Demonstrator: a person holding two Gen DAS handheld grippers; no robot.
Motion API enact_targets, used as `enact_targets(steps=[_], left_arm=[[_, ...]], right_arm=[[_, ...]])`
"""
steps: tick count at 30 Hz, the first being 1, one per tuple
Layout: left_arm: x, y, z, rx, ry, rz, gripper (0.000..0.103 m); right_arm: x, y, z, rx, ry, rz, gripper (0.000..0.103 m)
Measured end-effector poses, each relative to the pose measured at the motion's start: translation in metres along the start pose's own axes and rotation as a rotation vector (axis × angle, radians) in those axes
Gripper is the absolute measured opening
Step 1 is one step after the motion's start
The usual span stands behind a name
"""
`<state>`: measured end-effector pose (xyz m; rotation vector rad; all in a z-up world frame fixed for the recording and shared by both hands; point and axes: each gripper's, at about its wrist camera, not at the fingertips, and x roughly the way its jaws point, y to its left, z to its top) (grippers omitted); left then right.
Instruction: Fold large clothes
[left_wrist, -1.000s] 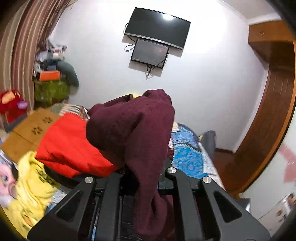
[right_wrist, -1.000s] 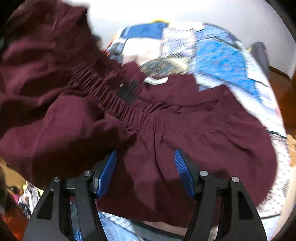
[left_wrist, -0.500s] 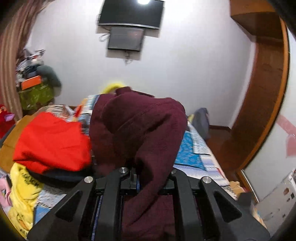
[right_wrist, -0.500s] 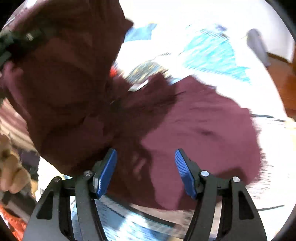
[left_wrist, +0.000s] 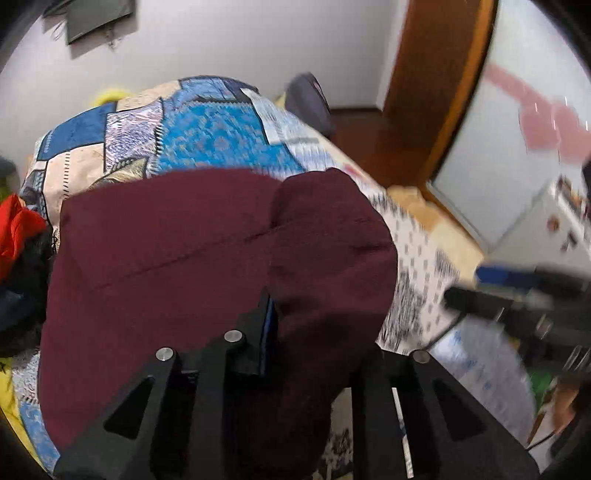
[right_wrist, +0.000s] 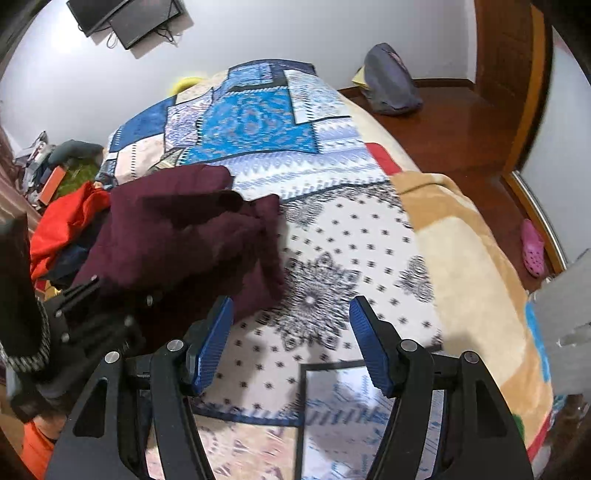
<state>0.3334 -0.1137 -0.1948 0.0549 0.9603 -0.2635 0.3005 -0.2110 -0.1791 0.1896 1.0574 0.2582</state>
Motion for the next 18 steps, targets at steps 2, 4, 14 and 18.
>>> enact_targets(steps=[2, 4, 14, 18], left_arm=[[-0.005, -0.001, -0.005, 0.021, 0.007, 0.007, 0.03], [-0.014, -0.002, -0.008, 0.006, 0.024, -0.083, 0.059], [-0.091, 0.019, -0.009, 0.015, -0.106, -0.022, 0.073], [-0.116, 0.056, -0.011, -0.048, -0.18, 0.072, 0.087]], right_arm=[[-0.003, -0.001, 0.001, -0.001, -0.005, -0.002, 0.062], [-0.016, -0.001, -0.001, -0.011, -0.018, -0.006, 0.062], [-0.047, 0.036, 0.004, -0.128, -0.131, 0.054, 0.062], [-0.045, 0.064, 0.012, -0.179, -0.151, 0.103, 0.062]])
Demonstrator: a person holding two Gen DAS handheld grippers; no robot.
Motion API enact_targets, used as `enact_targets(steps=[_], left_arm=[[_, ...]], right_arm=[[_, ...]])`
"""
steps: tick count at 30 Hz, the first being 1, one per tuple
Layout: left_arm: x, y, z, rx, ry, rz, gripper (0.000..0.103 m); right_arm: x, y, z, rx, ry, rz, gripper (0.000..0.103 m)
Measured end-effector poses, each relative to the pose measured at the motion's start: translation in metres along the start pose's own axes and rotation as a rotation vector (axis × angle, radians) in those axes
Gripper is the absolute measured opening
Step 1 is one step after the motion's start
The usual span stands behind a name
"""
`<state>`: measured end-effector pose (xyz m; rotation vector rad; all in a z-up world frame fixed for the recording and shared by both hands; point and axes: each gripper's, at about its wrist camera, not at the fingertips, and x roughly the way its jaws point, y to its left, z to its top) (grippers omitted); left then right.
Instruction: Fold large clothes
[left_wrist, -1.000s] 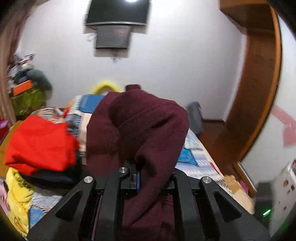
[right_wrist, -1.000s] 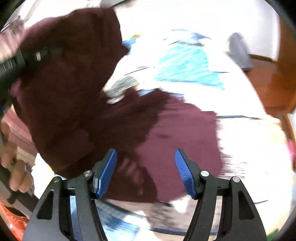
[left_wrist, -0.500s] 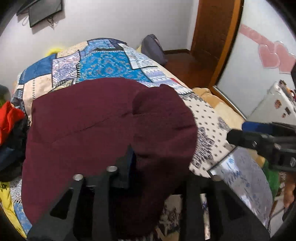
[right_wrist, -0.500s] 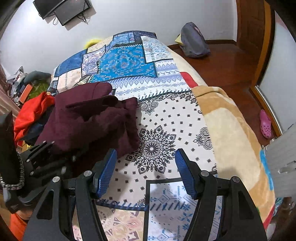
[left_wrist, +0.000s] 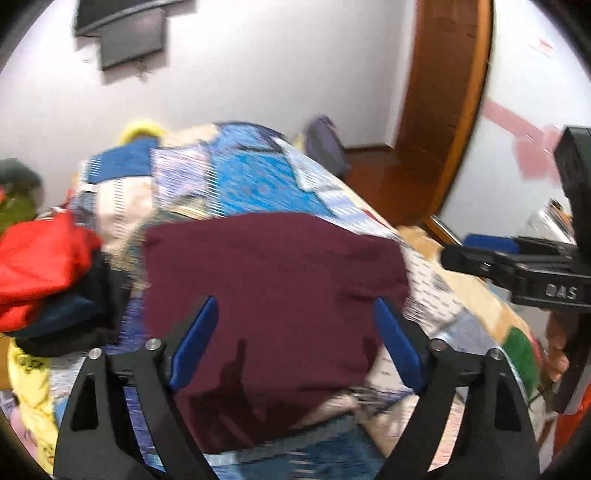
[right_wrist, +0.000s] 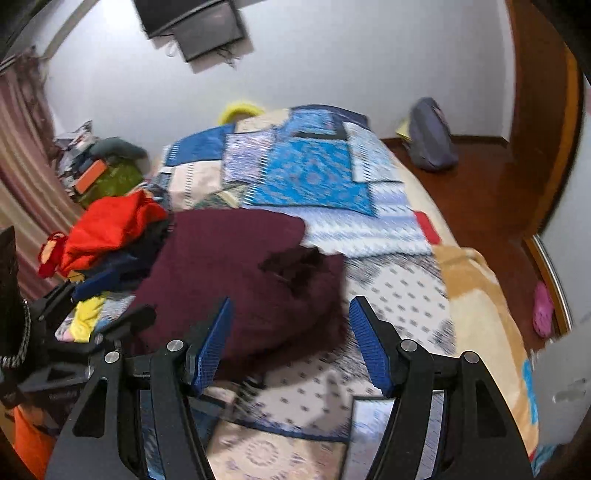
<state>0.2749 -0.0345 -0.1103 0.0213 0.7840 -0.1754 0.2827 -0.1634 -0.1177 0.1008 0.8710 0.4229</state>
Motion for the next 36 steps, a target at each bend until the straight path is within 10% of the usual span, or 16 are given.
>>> enact_targets(steps=[4, 12, 17, 25, 36], left_arm=[[0.002, 0.039, -0.002, -0.029, 0.009, 0.122, 0.088], [0.048, 0.078, -0.054, -0.089, 0.199, 0.133, 0.089], [0.057, 0.082, -0.078, -0.138, 0.197, 0.104, 0.09], [0.065, 0.077, -0.098, -0.133, 0.22, 0.098, 0.098], [0.031, 0.077, -0.086, -0.056, 0.196, 0.159, 0.097]], right_arm=[[0.02, 0.026, 0.008, -0.05, 0.015, 0.048, 0.062], [0.057, 0.033, -0.001, -0.122, 0.05, -0.026, 0.063], [0.07, 0.012, -0.017, -0.145, 0.13, -0.157, 0.064], [0.092, -0.042, -0.054, 0.052, 0.212, -0.011, 0.075], [0.059, -0.022, -0.034, -0.052, 0.198, -0.096, 0.075]])
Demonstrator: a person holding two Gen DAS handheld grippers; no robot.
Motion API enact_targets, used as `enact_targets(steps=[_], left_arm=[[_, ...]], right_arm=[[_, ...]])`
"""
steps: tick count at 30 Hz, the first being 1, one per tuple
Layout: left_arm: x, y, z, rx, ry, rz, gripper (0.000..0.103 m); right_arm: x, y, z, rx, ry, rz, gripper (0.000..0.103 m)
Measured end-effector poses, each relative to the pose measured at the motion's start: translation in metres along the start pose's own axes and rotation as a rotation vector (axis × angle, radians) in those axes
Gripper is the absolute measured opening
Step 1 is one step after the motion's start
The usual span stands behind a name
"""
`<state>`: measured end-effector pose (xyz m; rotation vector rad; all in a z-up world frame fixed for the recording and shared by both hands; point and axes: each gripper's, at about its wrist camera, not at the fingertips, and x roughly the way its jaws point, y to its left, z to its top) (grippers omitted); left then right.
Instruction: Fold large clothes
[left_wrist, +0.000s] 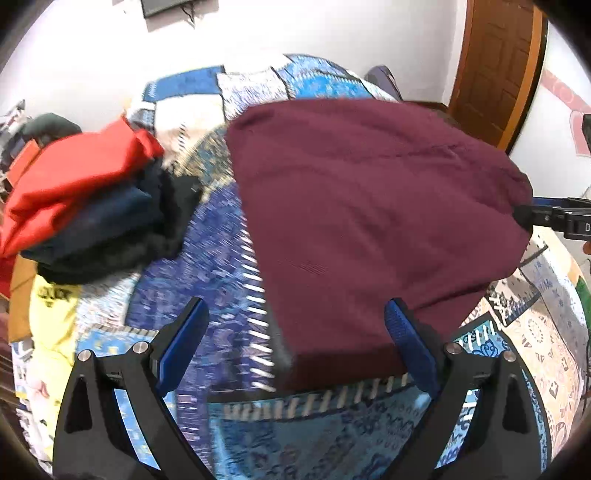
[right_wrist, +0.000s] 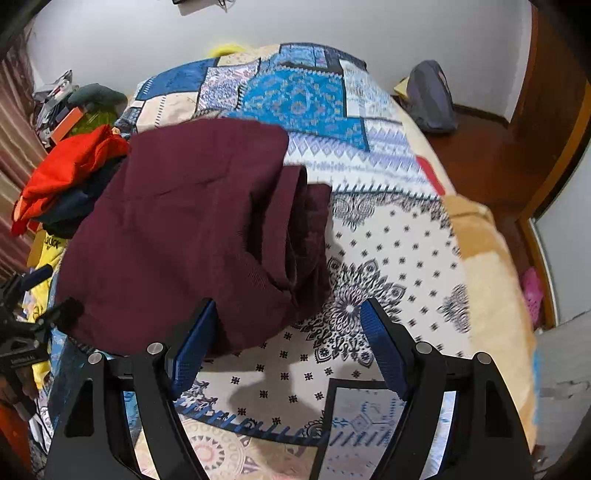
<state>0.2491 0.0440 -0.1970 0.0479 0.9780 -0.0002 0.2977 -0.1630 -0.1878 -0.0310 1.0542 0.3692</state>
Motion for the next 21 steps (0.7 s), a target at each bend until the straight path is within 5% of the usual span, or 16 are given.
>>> enact_targets(steps=[9, 18, 21], left_arm=[[-0.022, 0.043, 0.039, -0.091, -0.077, 0.041, 0.097], [0.03, 0.056, 0.06, -0.241, 0.047, -0.176, 0.097], [0.054, 0.057, 0.054, -0.305, 0.113, -0.261, 0.097]], right_arm=[[-0.016, -0.003, 0.044, 0.031, -0.085, 0.111, 0.077], [0.066, -0.021, 0.051, 0.108, 0.115, 0.203, 0.077], [0.083, -0.038, 0.041, 0.158, 0.139, 0.294, 0.089]])
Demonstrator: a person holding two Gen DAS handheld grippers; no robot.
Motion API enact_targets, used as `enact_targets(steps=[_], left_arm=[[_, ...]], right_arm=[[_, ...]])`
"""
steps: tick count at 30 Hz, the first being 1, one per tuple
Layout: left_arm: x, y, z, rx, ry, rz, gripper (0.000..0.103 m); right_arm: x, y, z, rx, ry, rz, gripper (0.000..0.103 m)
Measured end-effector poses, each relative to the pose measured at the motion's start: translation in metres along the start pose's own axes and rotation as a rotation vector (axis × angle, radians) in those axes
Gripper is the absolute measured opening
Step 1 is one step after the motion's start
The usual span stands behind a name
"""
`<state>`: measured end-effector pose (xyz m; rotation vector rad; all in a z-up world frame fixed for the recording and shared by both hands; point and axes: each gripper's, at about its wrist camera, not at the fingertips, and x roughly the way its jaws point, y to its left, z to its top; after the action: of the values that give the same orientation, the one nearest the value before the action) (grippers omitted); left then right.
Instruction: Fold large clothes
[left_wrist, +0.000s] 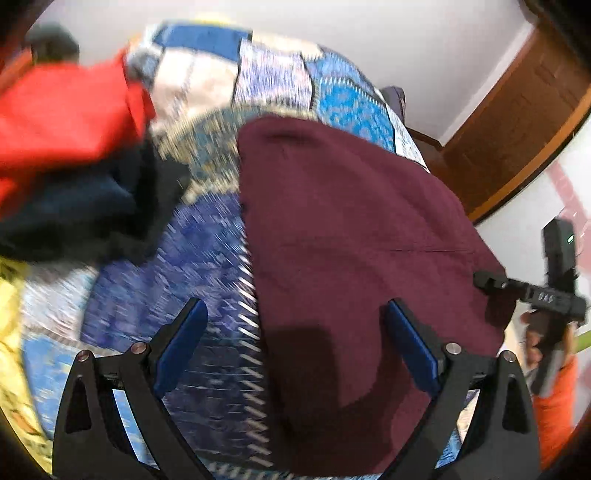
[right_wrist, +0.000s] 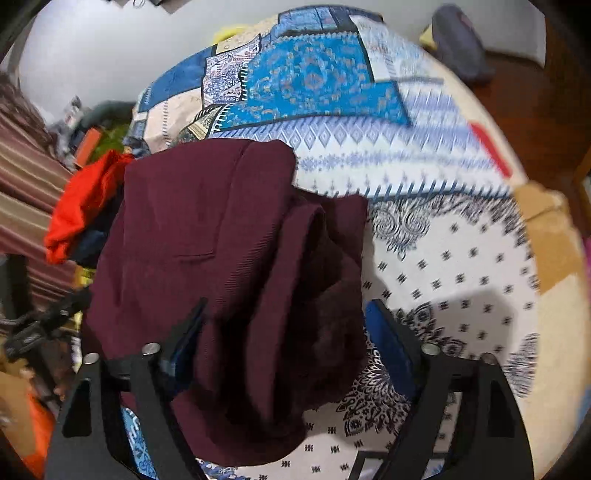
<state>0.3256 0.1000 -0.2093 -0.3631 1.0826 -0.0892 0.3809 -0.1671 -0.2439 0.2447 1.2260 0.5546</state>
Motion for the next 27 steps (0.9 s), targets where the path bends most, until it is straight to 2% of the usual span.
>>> enact_targets(steps=[4, 8, 13, 19, 23, 27], left_arm=[[0.017, 0.013, 0.002, -0.081, 0.047, -0.122, 0.097], [0.033, 0.022, 0.006, -0.152, 0.101, -0.216, 0.097], [0.052, 0.026, 0.016, -0.203, 0.151, -0.274, 0.098], [0.066, 0.016, 0.026, -0.189, 0.187, -0.293, 0.098], [0.071, 0.01, 0.029, -0.204, 0.2, -0.328, 0.097], [0.068, 0.011, 0.026, -0.186, 0.188, -0.327, 0.083]], right_arm=[[0.01, -0.016, 0.001, 0.044, 0.029, 0.085, 0.099], [0.024, -0.022, 0.005, 0.064, 0.085, 0.167, 0.1], [0.042, -0.024, 0.014, 0.095, 0.159, 0.269, 0.103], [0.044, -0.022, 0.017, 0.099, 0.183, 0.312, 0.103], [0.034, -0.019, 0.013, 0.096, 0.176, 0.319, 0.088], [0.024, -0.017, 0.012, 0.101, 0.159, 0.304, 0.069]])
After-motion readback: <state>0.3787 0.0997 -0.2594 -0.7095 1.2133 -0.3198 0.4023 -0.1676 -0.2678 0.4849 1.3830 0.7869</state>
